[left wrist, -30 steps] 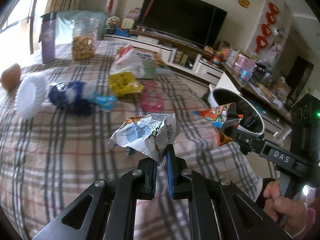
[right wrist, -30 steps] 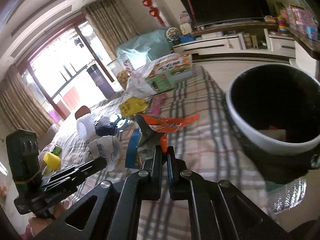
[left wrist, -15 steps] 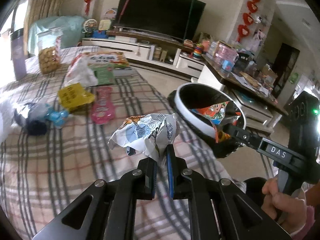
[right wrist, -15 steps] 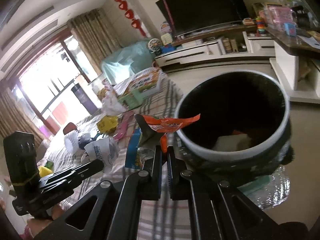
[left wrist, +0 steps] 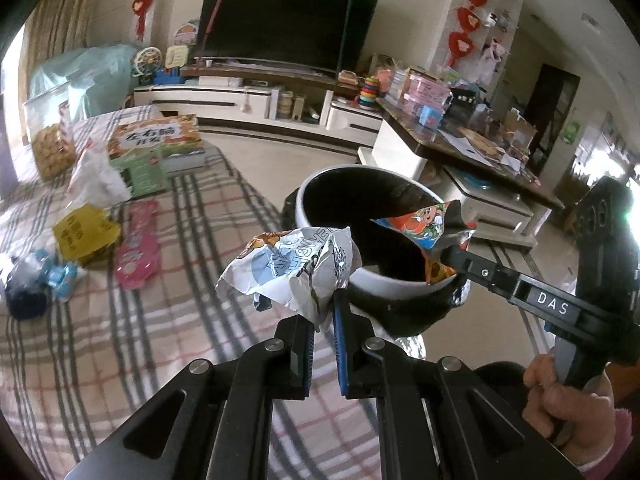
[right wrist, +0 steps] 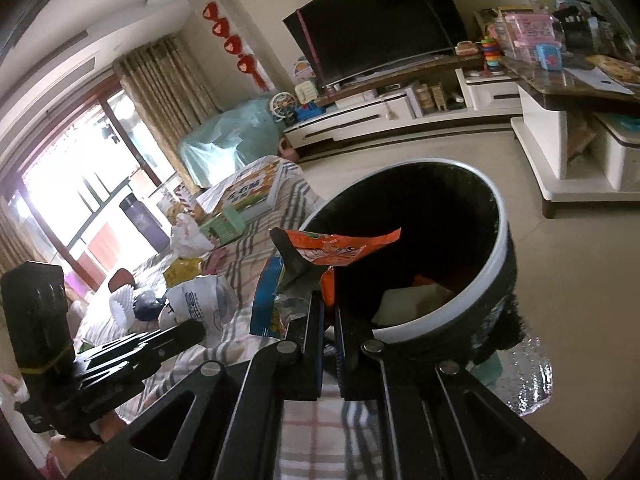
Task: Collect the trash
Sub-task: 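Carry the foil and orange wrappers in both tools over the black bin, then open the left tool to drop the foil wrapper while the right tool drops the orange wrapper, then move both open tools back from the bin to the bed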
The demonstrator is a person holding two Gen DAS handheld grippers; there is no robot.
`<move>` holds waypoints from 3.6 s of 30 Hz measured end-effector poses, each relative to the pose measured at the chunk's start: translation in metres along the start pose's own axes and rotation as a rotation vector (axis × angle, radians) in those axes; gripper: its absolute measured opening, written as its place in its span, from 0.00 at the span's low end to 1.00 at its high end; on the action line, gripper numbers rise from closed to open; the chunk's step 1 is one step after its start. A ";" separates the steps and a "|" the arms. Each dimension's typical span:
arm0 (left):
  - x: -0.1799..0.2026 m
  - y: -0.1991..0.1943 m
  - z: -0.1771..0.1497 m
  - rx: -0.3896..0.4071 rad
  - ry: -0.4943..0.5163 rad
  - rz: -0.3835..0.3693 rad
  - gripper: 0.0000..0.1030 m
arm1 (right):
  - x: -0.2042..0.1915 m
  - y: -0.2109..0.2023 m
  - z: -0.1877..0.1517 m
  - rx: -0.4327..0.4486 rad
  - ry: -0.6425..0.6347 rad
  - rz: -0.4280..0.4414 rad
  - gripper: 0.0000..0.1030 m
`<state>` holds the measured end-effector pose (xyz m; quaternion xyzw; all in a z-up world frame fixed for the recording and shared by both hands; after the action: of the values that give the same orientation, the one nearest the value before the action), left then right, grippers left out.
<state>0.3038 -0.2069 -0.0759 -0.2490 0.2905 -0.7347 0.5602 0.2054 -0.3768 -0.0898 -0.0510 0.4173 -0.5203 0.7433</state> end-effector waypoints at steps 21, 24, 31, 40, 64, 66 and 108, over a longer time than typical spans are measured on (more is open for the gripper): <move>0.045 0.040 0.028 -0.017 0.065 -0.019 0.07 | 0.042 -0.005 0.028 0.025 0.017 -0.056 0.04; 0.049 0.046 0.032 -0.025 0.066 -0.024 0.07 | 0.048 -0.004 0.031 0.027 0.023 -0.061 0.04; 0.060 0.060 0.041 -0.036 0.078 -0.030 0.08 | 0.057 -0.001 0.037 0.022 0.031 -0.065 0.04; 0.067 0.071 0.044 -0.044 0.096 -0.022 0.08 | 0.063 0.003 0.043 0.016 0.025 -0.076 0.04; 0.004 0.020 -0.002 -0.057 -0.059 0.036 0.52 | 0.029 0.007 0.023 0.007 0.037 -0.048 0.83; -0.007 0.014 -0.008 -0.060 -0.082 0.044 0.52 | 0.019 0.011 0.018 -0.003 0.026 -0.039 0.83; -0.223 -0.097 -0.102 -0.048 -0.457 0.326 0.53 | -0.168 0.135 -0.071 -0.252 -0.153 0.240 0.85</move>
<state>0.2231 0.0441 -0.0886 -0.3712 0.2102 -0.5526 0.7160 0.2376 -0.1533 -0.1092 -0.1327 0.4244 -0.3661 0.8174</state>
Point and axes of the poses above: each gripper's, at about its wrist camera, not at the fingertips, and y roughly the way its jaws point, x to its right, z to its top, the point moved 7 cm from there along y, roughly the way its jaws point, and after that the axes turned 15 degrees about z, right-handed, at the moved point
